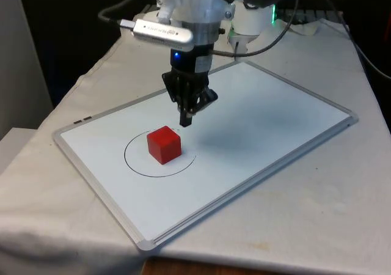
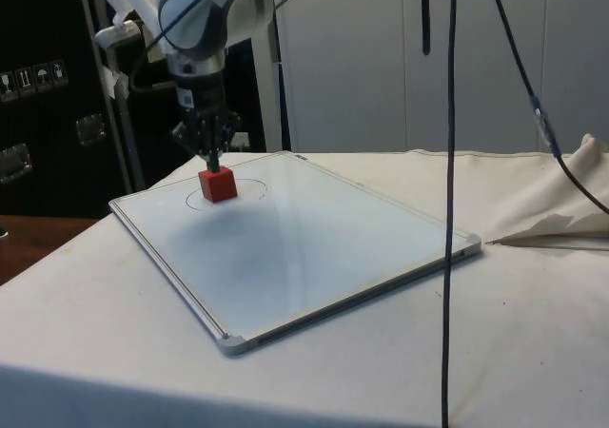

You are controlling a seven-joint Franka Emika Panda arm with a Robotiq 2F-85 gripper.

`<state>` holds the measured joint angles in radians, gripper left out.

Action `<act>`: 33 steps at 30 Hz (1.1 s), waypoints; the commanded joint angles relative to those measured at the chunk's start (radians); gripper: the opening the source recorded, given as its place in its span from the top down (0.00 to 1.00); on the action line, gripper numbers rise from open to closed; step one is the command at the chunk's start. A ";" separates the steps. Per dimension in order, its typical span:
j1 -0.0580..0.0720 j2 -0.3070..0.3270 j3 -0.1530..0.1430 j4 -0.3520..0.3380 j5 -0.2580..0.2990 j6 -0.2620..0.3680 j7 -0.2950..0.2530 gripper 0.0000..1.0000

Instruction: Push the cube into the marked area.

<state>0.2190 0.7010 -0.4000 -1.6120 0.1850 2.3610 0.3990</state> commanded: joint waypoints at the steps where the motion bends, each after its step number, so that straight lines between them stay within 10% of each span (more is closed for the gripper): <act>1: 0.008 -0.013 -0.001 -0.006 -0.001 -0.004 0.008 1.00; 33: 0.037 -0.129 0.036 0.012 -0.058 -0.158 -0.003 1.00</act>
<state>0.2540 0.5840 -0.3630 -1.5870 0.1290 2.1940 0.4010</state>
